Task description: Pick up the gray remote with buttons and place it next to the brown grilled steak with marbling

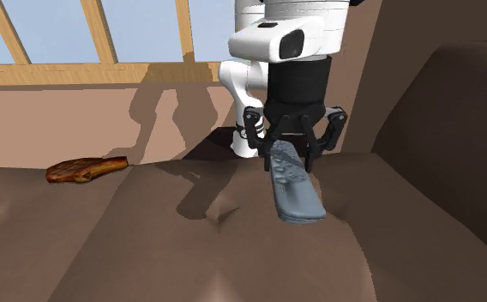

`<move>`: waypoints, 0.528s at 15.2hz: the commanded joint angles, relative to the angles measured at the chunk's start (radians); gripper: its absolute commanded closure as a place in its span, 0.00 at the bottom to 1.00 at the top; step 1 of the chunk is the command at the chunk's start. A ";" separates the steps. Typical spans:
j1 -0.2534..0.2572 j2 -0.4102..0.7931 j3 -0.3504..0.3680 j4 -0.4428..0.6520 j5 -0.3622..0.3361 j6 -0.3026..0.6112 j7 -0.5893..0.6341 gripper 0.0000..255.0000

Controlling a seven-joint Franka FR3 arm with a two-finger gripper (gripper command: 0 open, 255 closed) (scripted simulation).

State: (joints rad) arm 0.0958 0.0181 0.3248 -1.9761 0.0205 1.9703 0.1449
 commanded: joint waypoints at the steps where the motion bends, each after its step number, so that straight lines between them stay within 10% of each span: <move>1: -0.026 -0.002 -0.025 -0.008 0.000 0.005 -0.052 1.00; 8: -0.107 0.034 -0.103 0.037 -0.012 -0.008 -0.208 1.00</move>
State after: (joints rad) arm -0.0006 0.0451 0.2319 -1.9493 0.0108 1.9660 -0.0411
